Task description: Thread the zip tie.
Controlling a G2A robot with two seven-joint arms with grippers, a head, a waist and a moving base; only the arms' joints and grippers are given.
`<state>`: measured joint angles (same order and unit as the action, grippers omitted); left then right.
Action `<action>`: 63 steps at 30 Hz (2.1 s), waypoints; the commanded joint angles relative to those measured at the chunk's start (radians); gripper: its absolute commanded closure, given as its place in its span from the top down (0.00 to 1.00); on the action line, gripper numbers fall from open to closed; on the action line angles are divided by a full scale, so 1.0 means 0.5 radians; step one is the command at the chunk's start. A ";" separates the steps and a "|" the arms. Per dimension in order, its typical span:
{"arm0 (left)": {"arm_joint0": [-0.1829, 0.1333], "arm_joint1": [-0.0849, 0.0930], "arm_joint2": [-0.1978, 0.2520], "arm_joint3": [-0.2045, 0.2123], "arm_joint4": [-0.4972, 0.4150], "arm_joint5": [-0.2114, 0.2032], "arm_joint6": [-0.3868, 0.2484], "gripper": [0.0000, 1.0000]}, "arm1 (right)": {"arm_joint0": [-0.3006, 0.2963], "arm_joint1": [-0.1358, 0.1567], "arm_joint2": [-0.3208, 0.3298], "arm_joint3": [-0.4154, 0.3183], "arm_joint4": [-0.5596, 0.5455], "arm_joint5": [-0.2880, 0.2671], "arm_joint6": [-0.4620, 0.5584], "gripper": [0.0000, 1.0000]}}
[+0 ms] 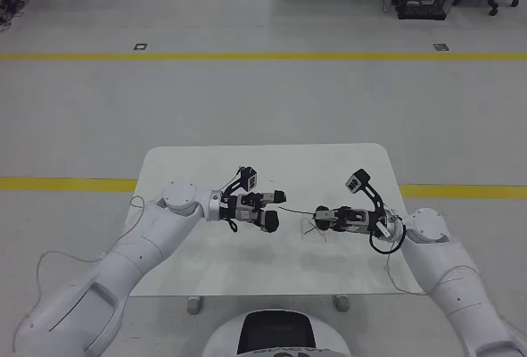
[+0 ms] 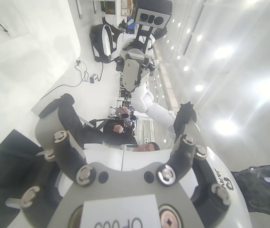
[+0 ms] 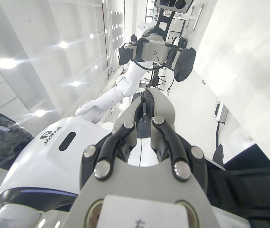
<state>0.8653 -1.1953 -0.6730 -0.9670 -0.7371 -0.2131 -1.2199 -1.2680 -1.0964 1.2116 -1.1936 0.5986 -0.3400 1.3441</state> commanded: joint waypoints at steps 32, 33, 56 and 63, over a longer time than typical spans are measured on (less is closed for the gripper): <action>0.273 -0.027 0.030 -0.337 0.078 -0.081 0.769 1.00 | -0.032 0.005 -0.002 -0.044 -0.034 0.007 -0.030 0.00; 0.273 -0.027 0.030 -0.337 0.078 -0.081 0.769 1.00 | -0.039 0.006 -0.001 -0.047 -0.009 0.011 0.001 0.00; 0.295 -0.014 -0.007 -0.366 0.039 -0.009 0.655 1.00 | 0.001 0.014 -0.064 0.002 0.039 0.023 0.092 0.00; 0.294 -0.015 -0.012 -0.355 0.030 0.029 0.559 1.00 | 0.051 0.021 -0.139 0.055 0.090 0.000 0.092 0.00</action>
<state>1.0121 -1.2020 -0.6799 -1.1446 -0.7207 -0.2004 -0.9335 -1.2460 -1.0871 1.1472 -1.1689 0.6395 -0.3402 1.3900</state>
